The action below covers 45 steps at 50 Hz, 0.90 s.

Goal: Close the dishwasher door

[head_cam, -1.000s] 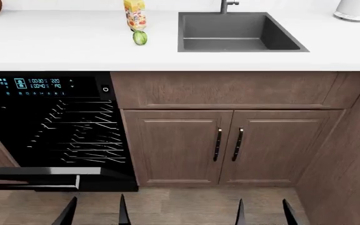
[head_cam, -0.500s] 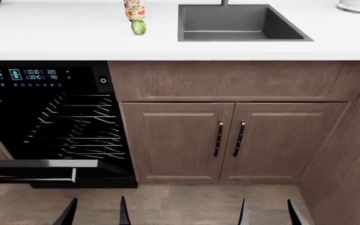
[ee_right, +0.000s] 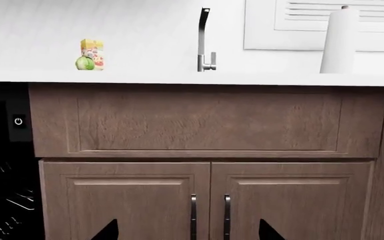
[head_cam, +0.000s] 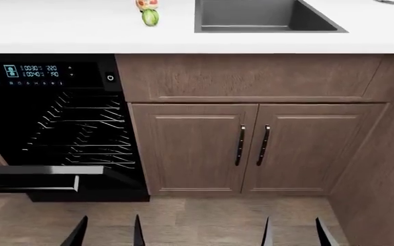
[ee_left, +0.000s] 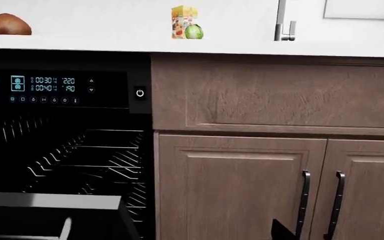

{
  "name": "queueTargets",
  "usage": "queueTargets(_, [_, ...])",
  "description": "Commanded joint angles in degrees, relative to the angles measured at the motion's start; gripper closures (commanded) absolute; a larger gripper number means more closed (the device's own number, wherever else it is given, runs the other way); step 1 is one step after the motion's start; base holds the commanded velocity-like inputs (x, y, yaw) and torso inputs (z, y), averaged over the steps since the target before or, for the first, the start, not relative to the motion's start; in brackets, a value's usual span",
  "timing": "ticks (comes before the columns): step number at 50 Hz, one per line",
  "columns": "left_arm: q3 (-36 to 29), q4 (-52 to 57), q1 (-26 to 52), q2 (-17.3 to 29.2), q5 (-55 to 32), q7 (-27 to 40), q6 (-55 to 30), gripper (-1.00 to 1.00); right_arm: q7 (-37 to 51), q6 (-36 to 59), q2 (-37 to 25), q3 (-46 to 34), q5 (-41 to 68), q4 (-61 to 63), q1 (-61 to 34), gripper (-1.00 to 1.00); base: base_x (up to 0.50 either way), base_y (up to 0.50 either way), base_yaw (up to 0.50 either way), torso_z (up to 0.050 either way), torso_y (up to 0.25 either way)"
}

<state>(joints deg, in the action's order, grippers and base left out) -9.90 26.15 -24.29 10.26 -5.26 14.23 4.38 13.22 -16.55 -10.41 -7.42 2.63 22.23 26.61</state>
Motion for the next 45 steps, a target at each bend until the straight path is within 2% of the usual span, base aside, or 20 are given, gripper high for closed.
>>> queueTargets(1, [-0.52,-0.58,0.21,0.51,-0.18,0.38,0.31,-1.00,0.64,-0.40,-0.41,-0.34,0.04,-0.32,-0.09,-1.00,0.00,0.00,0.00,-0.050,0.104])
queueTargets(45, [-2.06,-0.41,0.74,2.12,-0.89,2.00,-0.63,-1.00,2.64,-0.57,-1.88,-1.52,0.66,-0.21,-0.27,-1.00,0.00,0.00,0.00,-0.050,0.096])
